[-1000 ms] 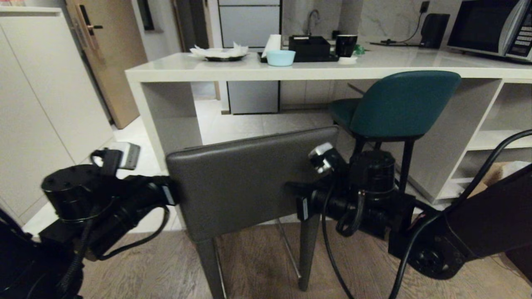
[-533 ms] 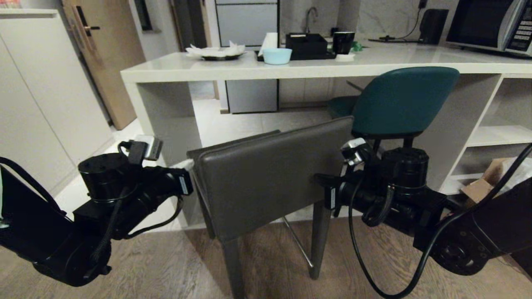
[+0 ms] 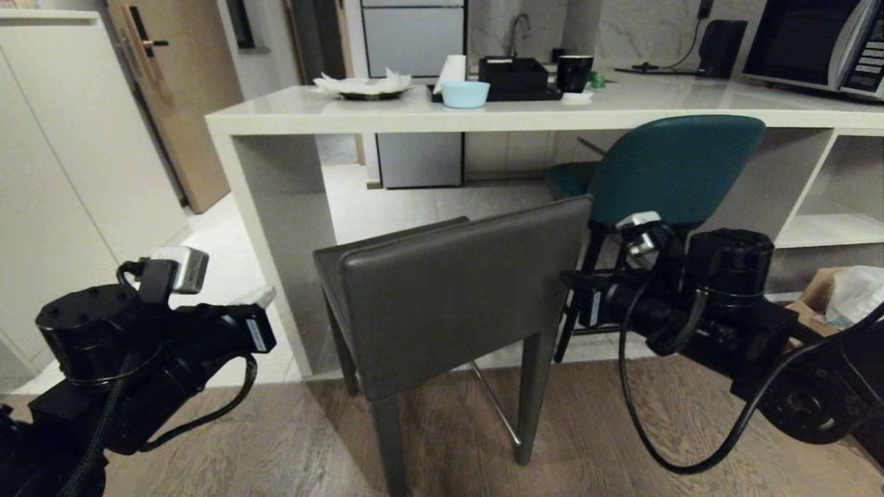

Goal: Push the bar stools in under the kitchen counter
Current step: Push the gray chair back under the dining table

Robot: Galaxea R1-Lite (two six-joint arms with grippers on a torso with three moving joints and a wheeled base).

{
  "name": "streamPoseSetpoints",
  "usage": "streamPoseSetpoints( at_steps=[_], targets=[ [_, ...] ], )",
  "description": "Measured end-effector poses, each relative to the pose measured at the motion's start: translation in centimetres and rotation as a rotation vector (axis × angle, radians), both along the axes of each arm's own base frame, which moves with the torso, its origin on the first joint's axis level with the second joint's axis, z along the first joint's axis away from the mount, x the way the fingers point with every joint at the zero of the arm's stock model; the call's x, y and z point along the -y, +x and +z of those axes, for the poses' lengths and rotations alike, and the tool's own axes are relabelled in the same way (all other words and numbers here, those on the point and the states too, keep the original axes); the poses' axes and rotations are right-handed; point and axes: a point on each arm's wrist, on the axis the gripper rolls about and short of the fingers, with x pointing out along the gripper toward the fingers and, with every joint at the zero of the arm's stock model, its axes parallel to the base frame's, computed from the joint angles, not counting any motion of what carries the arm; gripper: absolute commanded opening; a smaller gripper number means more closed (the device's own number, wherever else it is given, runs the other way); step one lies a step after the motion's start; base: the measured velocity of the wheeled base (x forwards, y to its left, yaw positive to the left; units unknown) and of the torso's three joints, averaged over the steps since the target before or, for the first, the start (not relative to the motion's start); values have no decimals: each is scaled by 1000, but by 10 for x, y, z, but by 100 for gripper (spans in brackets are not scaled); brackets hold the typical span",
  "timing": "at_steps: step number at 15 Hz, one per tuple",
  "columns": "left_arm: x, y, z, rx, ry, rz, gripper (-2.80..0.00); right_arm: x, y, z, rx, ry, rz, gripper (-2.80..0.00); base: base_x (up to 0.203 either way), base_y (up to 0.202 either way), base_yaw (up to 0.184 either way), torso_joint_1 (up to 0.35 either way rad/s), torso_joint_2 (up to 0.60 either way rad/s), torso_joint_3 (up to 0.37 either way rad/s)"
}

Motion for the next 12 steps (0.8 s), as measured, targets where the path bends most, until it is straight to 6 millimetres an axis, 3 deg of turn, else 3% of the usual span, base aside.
streamPoseSetpoints(
  at_steps=[3,5,8,12],
  targets=[
    [3,-23,5,10,-25,25,-280,46,14,2,5,14,-80,-280,0,0,0,0,0,0],
    [17,-34,8,8,-28,2,-280,63,27,2,11,22,-88,-280,0,0,0,0,0,0],
    [43,-42,10,2,-32,35,-280,67,55,4,51,24,-99,-280,0,0,0,0,0,0],
    [69,-34,10,9,-46,121,-280,64,102,8,121,33,-97,-280,0,0,0,0,0,0]
  ],
)
